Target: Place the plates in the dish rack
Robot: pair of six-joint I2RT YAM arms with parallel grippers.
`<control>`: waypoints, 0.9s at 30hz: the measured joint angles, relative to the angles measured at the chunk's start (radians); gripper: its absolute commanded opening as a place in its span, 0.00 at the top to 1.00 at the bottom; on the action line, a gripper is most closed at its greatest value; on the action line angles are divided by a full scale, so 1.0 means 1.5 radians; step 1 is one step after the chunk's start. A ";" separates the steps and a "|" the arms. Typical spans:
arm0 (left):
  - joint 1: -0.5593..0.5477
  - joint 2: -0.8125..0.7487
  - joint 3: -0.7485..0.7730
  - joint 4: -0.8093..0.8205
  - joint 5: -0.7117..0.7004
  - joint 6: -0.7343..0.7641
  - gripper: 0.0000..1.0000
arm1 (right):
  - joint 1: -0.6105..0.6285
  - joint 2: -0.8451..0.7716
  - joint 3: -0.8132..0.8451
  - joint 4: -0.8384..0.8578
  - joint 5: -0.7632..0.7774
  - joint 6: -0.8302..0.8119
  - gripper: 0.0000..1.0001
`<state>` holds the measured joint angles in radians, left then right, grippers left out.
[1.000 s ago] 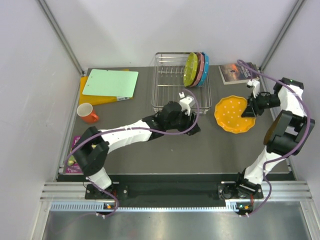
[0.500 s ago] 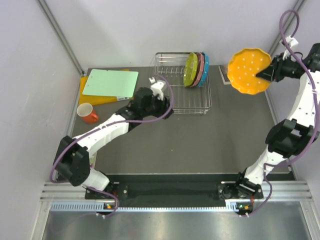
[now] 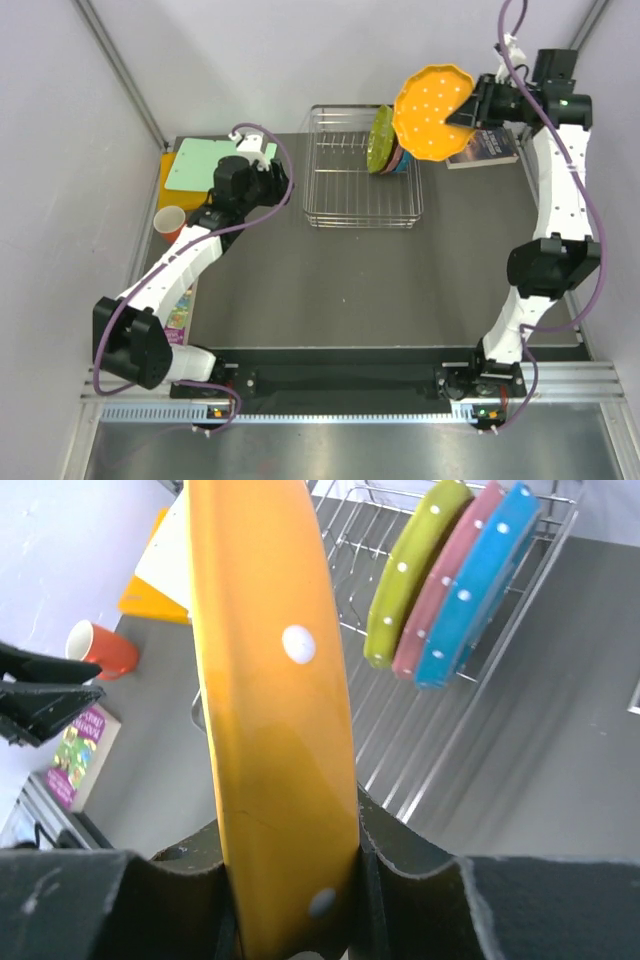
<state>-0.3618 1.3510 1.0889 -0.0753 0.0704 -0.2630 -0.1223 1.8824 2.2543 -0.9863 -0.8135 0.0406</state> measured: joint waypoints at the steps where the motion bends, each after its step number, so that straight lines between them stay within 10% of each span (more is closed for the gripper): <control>1: 0.007 0.000 0.000 0.000 -0.012 0.000 0.42 | 0.016 0.004 0.004 0.006 0.018 0.013 1.00; 27: 0.052 0.197 0.000 0.030 -0.075 0.001 0.44 | 0.330 0.284 0.264 0.097 0.699 0.037 1.00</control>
<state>-0.2832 1.6463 1.0893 -0.0307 -0.0418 -0.2615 0.3721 2.3085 2.6507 -0.8406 0.2356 0.0959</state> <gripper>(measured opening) 0.559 0.270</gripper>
